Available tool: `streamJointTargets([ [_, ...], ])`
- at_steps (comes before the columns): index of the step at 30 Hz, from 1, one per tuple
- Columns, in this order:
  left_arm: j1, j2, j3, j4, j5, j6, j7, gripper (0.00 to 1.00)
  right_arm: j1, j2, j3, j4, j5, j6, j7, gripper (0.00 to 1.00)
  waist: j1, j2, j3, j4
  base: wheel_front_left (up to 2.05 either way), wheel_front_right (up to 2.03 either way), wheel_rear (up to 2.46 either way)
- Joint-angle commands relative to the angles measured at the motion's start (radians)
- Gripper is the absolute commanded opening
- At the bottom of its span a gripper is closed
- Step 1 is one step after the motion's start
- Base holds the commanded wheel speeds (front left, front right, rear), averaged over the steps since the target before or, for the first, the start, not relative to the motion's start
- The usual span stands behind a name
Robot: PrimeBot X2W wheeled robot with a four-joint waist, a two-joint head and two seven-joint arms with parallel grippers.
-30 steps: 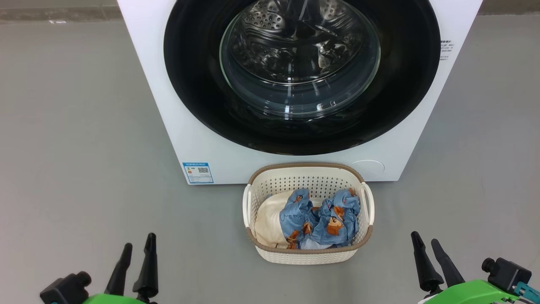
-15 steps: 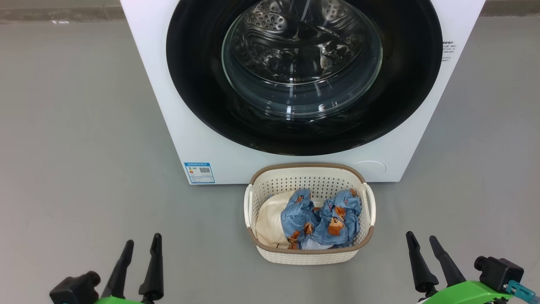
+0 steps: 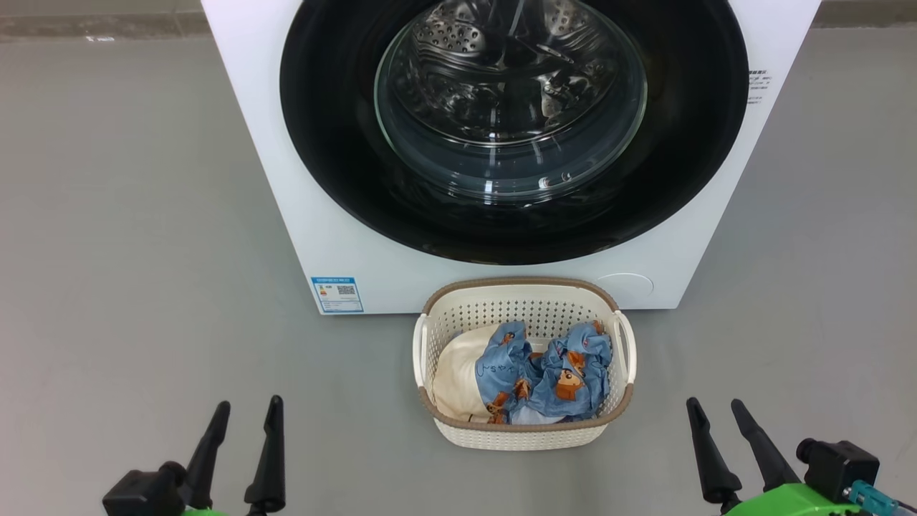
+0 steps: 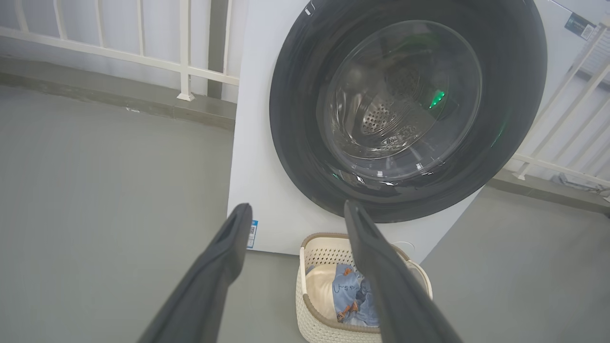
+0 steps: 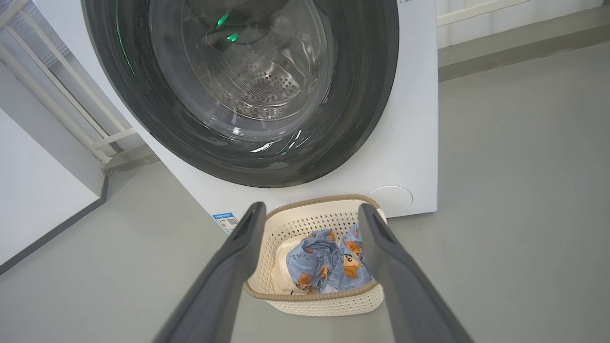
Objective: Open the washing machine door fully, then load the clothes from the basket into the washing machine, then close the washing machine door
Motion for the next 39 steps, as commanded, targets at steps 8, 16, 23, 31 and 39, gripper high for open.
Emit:
streamJointTargets([
  [8,-0.007,0.025,0.018,-0.029,0.064,-0.003,-0.026,1.0,0.007,-0.006,0.012,-0.029,-0.075,0.002,-0.03,1.0,-0.0001,-0.0001,-0.006,-0.005,0.0,0.0,0.0],
  [16,-0.003,0.027,0.019,-0.015,0.059,-0.003,-0.026,1.0,0.016,0.0,-0.007,-0.032,-0.079,0.002,-0.03,1.0,-0.0001,-0.0001,-0.011,-0.009,0.0,0.0,0.0],
  [23,-0.004,0.028,0.021,-0.004,0.053,-0.003,-0.026,1.0,0.018,0.005,-0.018,-0.035,-0.084,0.002,-0.03,1.0,-0.0001,-0.0001,-0.008,-0.015,0.0,0.0,0.0],
  [31,-0.016,0.025,0.031,0.008,0.055,-0.003,-0.026,1.0,0.015,0.008,-0.027,-0.037,-0.085,0.002,-0.03,1.0,-0.0001,-0.0001,0.002,-0.016,0.0,0.0,0.0],
  [39,-0.018,0.022,0.043,0.015,0.081,-0.003,-0.026,1.0,0.014,0.012,-0.032,-0.038,-0.085,0.002,-0.03,1.0,-0.0001,-0.0001,0.002,-0.015,0.0,0.0,0.0],
])
